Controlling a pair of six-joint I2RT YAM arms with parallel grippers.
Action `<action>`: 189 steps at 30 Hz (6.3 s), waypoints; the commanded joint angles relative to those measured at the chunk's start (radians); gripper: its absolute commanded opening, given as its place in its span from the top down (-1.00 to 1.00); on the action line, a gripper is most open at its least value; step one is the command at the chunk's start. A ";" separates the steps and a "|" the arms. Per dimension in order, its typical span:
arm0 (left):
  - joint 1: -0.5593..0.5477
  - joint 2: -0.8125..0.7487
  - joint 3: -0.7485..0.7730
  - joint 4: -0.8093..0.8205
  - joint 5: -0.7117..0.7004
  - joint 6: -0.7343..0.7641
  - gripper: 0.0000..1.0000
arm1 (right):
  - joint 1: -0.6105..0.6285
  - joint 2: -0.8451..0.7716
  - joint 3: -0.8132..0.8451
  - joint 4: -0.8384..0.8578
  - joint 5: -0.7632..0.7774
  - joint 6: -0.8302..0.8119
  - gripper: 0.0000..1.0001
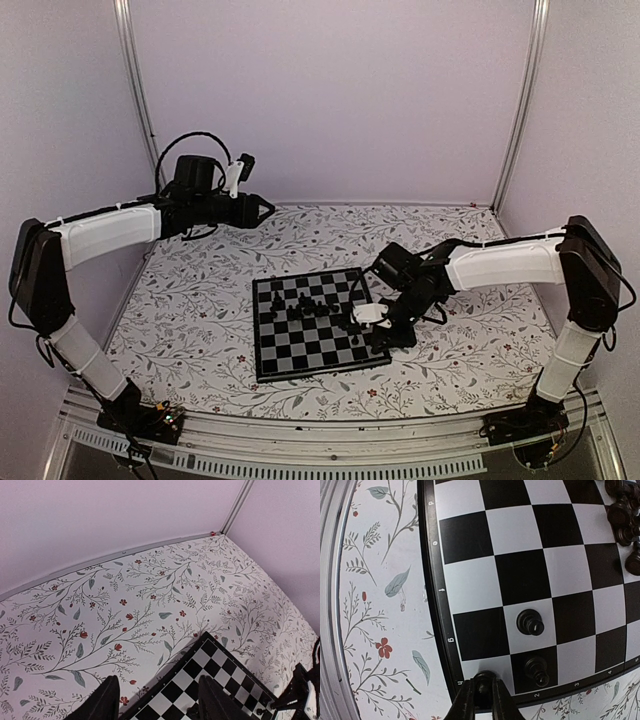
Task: Set up the chess pieces on the board
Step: Place the chess piece on the chessboard, then pick up the chess piece from the chessboard, then place the chess piece on the chessboard.
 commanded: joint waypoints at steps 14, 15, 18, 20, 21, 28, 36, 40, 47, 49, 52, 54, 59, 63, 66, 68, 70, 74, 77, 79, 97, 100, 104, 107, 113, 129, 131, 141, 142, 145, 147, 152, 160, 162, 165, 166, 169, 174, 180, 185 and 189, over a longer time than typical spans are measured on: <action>-0.009 0.030 0.056 -0.093 -0.069 0.047 -0.08 | -0.239 -0.165 0.174 -0.158 -0.209 0.022 0.00; -0.030 0.030 0.071 -0.135 -0.094 0.057 -0.07 | -0.279 -0.182 0.157 -0.136 -0.218 0.031 0.00; -0.099 0.018 0.088 -0.257 -0.123 0.063 -0.04 | -0.400 -0.226 0.074 -0.026 -0.258 0.085 0.00; -0.128 0.005 0.072 -0.327 -0.134 0.039 0.02 | -0.485 -0.246 0.015 0.071 -0.321 0.150 0.01; -0.140 -0.002 0.062 -0.361 -0.138 0.027 0.04 | -0.528 -0.253 -0.008 0.103 -0.356 0.168 0.01; -0.231 0.022 0.018 -0.544 -0.191 -0.045 0.21 | -0.641 -0.248 -0.114 0.268 -0.442 0.235 0.01; -0.291 0.155 0.101 -0.649 -0.276 -0.077 0.03 | -0.641 -0.273 -0.153 0.279 -0.468 0.207 0.01; -0.291 0.205 0.138 -0.685 -0.370 -0.077 0.02 | -0.642 -0.278 -0.155 0.276 -0.477 0.198 0.01; -0.275 0.267 0.195 -0.673 -0.356 -0.061 0.07 | -0.642 -0.266 -0.153 0.267 -0.493 0.186 0.01; -0.274 0.288 0.208 -0.671 -0.345 -0.054 0.10 | -0.642 -0.259 -0.149 0.267 -0.493 0.182 0.01; -0.268 0.315 0.223 -0.663 -0.343 -0.048 0.17 | -0.643 -0.242 -0.139 0.264 -0.496 0.180 0.01; -0.256 0.326 0.230 -0.657 -0.340 -0.051 0.22 | -0.642 -0.235 -0.138 0.257 -0.497 0.180 0.02; -0.226 0.349 0.247 -0.652 -0.338 -0.052 0.36 | -0.642 -0.237 -0.144 0.255 -0.491 0.172 0.02; -0.218 0.359 0.248 -0.651 -0.319 -0.041 0.45 | -0.642 -0.226 -0.140 0.254 -0.492 0.172 0.02; -0.215 0.367 0.245 -0.649 -0.313 -0.034 0.45 | -0.643 -0.219 -0.138 0.252 -0.491 0.172 0.02; -0.213 0.373 0.245 -0.646 -0.301 -0.030 0.46 | -0.642 -0.217 -0.138 0.252 -0.489 0.171 0.02; -0.214 0.381 0.248 -0.643 -0.290 -0.027 0.49 | -0.643 -0.216 -0.138 0.252 -0.488 0.170 0.02; -0.213 0.399 0.258 -0.642 -0.288 -0.023 0.64 | -0.643 -0.210 -0.137 0.250 -0.487 0.170 0.02; -0.214 0.404 0.263 -0.643 -0.269 -0.020 0.76 | -0.642 -0.209 -0.137 0.248 -0.486 0.170 0.02; -0.214 0.401 0.269 -0.649 -0.275 -0.023 0.84 | -0.642 -0.209 -0.137 0.249 -0.485 0.169 0.02; -0.495 0.362 0.593 -0.785 -0.116 0.065 0.95 | -0.642 -0.181 -0.124 0.244 -0.483 0.164 0.03; -0.561 0.443 0.688 -0.849 -0.133 0.102 0.96 | -0.642 -0.180 -0.123 0.241 -0.480 0.163 0.03; -0.612 0.538 0.757 -0.922 -0.168 0.114 1.00 | -0.643 -0.184 -0.126 0.240 -0.476 0.159 0.03; -0.632 0.564 0.762 -0.932 -0.167 0.112 1.00 | -0.640 -0.184 -0.126 0.237 -0.478 0.159 0.03; -0.658 0.580 0.762 -0.945 -0.131 0.103 1.00 | -0.641 -0.177 -0.123 0.232 -0.480 0.155 0.02; -0.676 0.558 0.653 -0.938 -0.121 0.072 0.97 | -0.641 -0.175 -0.122 0.229 -0.483 0.152 0.02; -0.679 0.559 0.641 -0.928 -0.115 0.068 0.98 | -0.641 -0.172 -0.121 0.228 -0.484 0.151 0.02; -0.681 0.564 0.594 -0.895 -0.113 0.070 0.97 | -0.641 -0.165 -0.121 0.226 -0.483 0.151 0.02; -0.681 0.566 0.593 -0.895 -0.116 0.071 0.97 | -0.642 -0.165 -0.121 0.225 -0.482 0.151 0.02; -0.682 0.569 0.588 -0.890 -0.116 0.072 0.96 | -0.642 -0.166 -0.121 0.225 -0.480 0.150 0.02; -0.681 0.569 0.585 -0.880 -0.108 0.069 0.95 | -0.641 -0.165 -0.121 0.224 -0.479 0.150 0.02; -0.681 0.571 0.580 -0.865 -0.115 0.066 0.92 | -0.642 -0.164 -0.121 0.225 -0.479 0.149 0.02; -0.681 0.575 0.567 -0.863 -0.111 0.064 0.89 | -0.642 -0.159 -0.121 0.223 -0.478 0.146 0.02; -0.681 0.575 0.563 -0.864 -0.110 0.063 0.89 | -0.642 -0.159 -0.121 0.223 -0.479 0.147 0.02; -0.681 0.575 0.562 -0.864 -0.108 0.062 0.87 | -0.643 -0.159 -0.121 0.221 -0.480 0.147 0.02; -0.681 0.575 0.562 -0.864 -0.107 0.062 0.85 | -0.641 -0.159 -0.121 0.221 -0.480 0.147 0.02; -0.683 0.575 0.562 -0.864 -0.107 0.061 0.78 | -0.641 -0.158 -0.121 0.222 -0.480 0.147 0.02; -0.685 0.565 0.559 -0.864 -0.113 0.060 0.64 | -0.642 -0.156 -0.121 0.220 -0.479 0.146 0.02; -0.686 0.525 0.572 -0.883 -0.114 0.058 0.49 | -0.641 -0.159 -0.121 0.220 -0.478 0.145 0.02; -0.680 0.415 0.612 -0.877 -0.209 0.055 0.34 | -0.643 -0.162 -0.121 0.220 -0.474 0.145 0.02; -0.650 0.290 0.534 -0.787 -0.393 0.035 0.26 | -0.642 -0.165 -0.123 0.218 -0.479 0.142 0.02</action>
